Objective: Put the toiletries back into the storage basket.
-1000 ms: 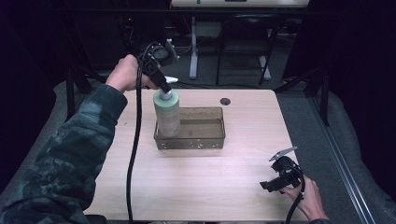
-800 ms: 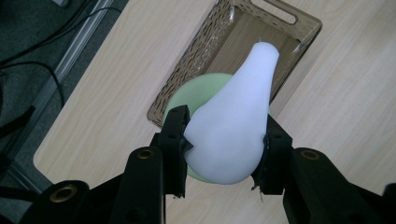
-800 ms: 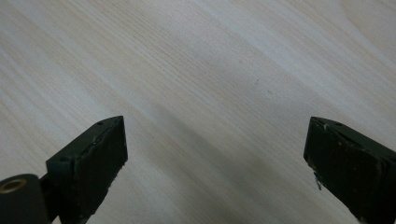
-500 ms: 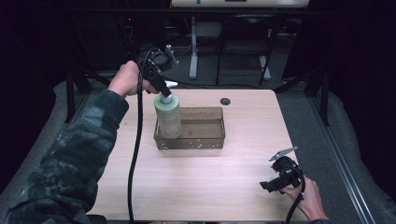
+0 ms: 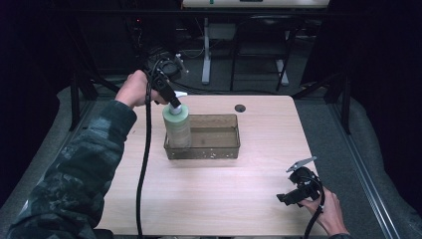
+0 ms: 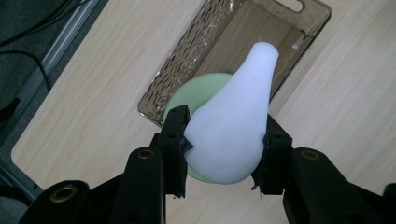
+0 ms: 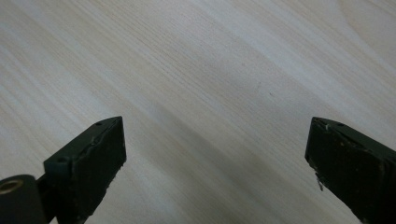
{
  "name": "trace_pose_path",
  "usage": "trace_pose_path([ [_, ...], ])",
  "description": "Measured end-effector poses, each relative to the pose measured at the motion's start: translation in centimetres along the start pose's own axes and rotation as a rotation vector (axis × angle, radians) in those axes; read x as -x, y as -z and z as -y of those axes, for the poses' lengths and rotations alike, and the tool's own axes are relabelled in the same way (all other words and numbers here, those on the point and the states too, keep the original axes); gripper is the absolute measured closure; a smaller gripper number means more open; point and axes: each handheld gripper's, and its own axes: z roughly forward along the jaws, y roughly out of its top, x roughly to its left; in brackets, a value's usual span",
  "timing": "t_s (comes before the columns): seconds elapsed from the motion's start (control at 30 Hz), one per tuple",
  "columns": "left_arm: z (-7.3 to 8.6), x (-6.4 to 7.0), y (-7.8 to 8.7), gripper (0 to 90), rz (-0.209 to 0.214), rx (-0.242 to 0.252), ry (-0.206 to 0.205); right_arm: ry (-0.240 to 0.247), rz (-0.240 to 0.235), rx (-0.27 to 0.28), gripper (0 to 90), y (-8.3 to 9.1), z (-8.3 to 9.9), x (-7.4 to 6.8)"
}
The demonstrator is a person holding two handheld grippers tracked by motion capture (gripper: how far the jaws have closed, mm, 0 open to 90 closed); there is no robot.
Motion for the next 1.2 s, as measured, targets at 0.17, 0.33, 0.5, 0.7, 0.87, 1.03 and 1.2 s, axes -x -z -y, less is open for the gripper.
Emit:
trace_pose_path([
  [0.17, 0.3, 0.0, -0.6, 62.2, 0.008, -0.013, 0.000, 0.003, 0.004, -0.001, 4.8, 0.0, 0.0, 0.0],
  [0.33, 0.5, -0.2, -1.0, 62.2, 0.017, -0.020, 0.006, -0.002, 0.009, -0.003, 5.0, 0.0, 0.0, 0.0],
  [0.5, 0.9, -0.3, -1.5, 62.2, 0.018, -0.035, 0.010, -0.002, 0.007, -0.002, 5.1, 0.0, 0.0, 0.1],
  [0.7, 1.3, -0.5, -2.1, 62.2, 0.025, -0.044, 0.014, -0.003, 0.006, -0.002, 5.3, 0.0, 0.0, 0.1],
  [0.87, 1.6, -0.6, -2.1, 62.1, 0.023, -0.025, 0.023, 0.001, 0.014, -0.004, 5.4, 0.0, 0.0, 0.1],
  [1.03, 2.5, -0.9, -2.2, 61.8, 0.031, 0.035, 0.073, -0.001, 0.009, -0.004, 5.5, 0.0, 0.0, 0.0],
  [1.2, 2.9, -0.8, -2.2, 49.7, 0.033, 0.081, 0.101, 0.003, 0.009, -0.003, 5.5, 0.0, 0.0, 0.0],
])
